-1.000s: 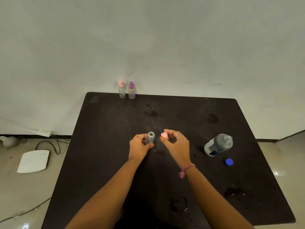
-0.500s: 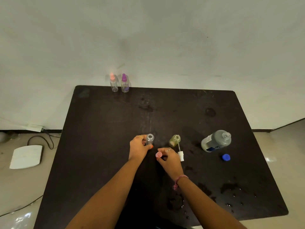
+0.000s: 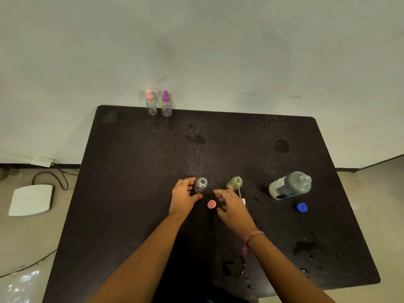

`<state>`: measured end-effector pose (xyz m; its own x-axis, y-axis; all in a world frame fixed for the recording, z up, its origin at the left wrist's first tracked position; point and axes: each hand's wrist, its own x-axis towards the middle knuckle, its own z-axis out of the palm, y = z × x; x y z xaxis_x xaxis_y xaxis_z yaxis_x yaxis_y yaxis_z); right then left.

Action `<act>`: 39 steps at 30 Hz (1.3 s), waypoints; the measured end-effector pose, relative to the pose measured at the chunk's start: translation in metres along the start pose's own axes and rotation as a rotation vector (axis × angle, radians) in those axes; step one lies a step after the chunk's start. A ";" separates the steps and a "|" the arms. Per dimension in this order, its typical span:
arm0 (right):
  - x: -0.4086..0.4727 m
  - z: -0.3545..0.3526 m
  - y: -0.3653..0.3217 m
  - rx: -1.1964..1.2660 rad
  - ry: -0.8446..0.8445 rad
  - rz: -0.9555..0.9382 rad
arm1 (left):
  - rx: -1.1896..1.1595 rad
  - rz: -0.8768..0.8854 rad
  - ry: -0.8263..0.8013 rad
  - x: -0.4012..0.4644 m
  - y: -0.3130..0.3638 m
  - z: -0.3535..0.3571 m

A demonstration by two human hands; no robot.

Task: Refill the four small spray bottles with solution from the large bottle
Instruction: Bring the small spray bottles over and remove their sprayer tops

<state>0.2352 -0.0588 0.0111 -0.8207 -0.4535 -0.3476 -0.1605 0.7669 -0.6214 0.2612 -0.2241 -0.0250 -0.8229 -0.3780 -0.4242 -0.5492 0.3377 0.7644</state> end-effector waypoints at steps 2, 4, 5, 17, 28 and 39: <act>0.001 -0.014 -0.008 -0.034 -0.005 -0.032 | -0.001 0.017 -0.003 -0.002 -0.005 -0.007; 0.006 -0.026 -0.018 -0.042 0.027 -0.071 | 0.023 0.054 0.002 -0.002 -0.010 -0.019; 0.009 -0.032 -0.023 -0.041 0.050 -0.093 | 0.035 0.073 0.008 -0.002 -0.013 -0.026; 0.127 -0.061 -0.102 -0.053 0.209 -0.343 | -0.139 0.188 0.340 0.020 0.004 -0.112; 0.239 -0.049 -0.178 -0.108 0.206 -0.384 | -0.256 0.193 0.433 0.034 0.006 -0.147; 0.290 -0.030 -0.210 -0.514 -0.040 -0.310 | -0.328 0.110 0.443 0.028 -0.010 -0.159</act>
<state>0.0142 -0.3378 0.0614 -0.6732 -0.7005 -0.2368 -0.6422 0.7126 -0.2825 0.2664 -0.3753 0.0324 -0.6943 -0.7053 -0.1431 -0.3314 0.1368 0.9335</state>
